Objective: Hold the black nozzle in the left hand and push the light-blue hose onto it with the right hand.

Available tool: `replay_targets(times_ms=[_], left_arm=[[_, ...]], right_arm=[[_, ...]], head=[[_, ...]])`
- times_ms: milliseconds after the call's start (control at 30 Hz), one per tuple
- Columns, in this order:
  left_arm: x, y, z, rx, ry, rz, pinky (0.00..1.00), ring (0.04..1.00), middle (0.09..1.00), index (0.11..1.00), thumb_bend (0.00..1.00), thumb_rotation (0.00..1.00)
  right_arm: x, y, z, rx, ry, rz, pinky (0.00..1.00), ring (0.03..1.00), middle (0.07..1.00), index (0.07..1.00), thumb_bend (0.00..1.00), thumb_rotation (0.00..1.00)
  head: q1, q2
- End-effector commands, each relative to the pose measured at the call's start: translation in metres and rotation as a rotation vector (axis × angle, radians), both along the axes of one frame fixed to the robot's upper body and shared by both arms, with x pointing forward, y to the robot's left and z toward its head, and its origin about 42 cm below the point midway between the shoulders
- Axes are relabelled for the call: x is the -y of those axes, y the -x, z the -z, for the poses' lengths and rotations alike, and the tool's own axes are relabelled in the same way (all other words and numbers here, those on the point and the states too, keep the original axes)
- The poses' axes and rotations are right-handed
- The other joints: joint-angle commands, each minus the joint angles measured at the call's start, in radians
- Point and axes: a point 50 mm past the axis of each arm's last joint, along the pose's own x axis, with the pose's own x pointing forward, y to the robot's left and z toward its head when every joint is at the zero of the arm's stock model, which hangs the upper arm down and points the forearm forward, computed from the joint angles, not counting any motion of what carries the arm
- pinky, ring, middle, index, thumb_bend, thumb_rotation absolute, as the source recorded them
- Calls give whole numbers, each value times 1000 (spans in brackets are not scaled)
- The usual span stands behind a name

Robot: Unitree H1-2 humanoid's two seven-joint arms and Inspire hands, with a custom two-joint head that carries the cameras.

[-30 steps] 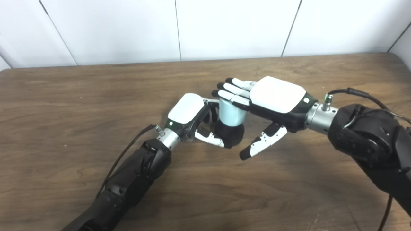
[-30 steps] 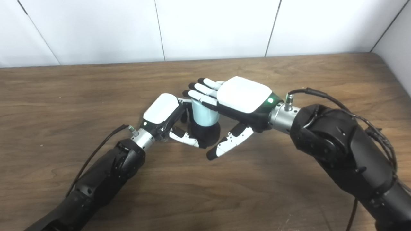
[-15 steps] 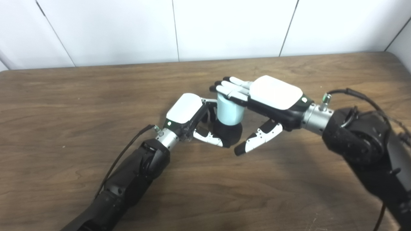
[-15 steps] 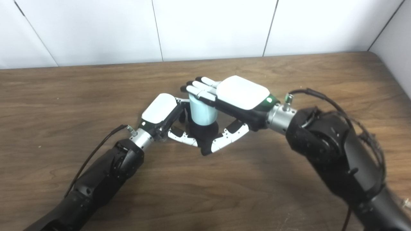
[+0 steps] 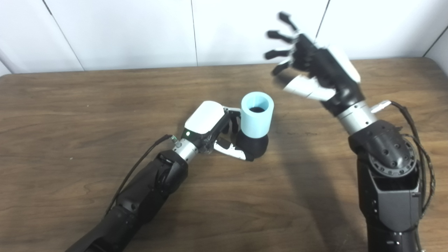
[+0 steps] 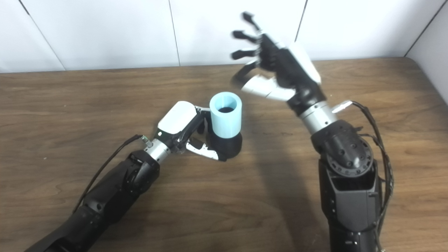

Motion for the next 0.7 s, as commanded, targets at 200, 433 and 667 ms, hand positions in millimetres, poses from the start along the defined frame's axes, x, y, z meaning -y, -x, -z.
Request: replay_targets(times_ms=[200,433,667], left_arm=[[-25,32,63,-203,-180,-21,305,390,406,500,522,0],[-29,32,64,-191,-189,-21,288,371,399,499,521,0],[-32,31,62,-191,-197,-17,276,364,396,498,521,0]], right_arm=[[27,-21,5,-56,26,147,507,635,786,829,576,344],[32,-25,17,-142,259,180,409,553,681,700,589,8],[29,-23,24,20,526,171,379,513,620,630,732,0]], head=[[2,0],[9,0],[7,0]])
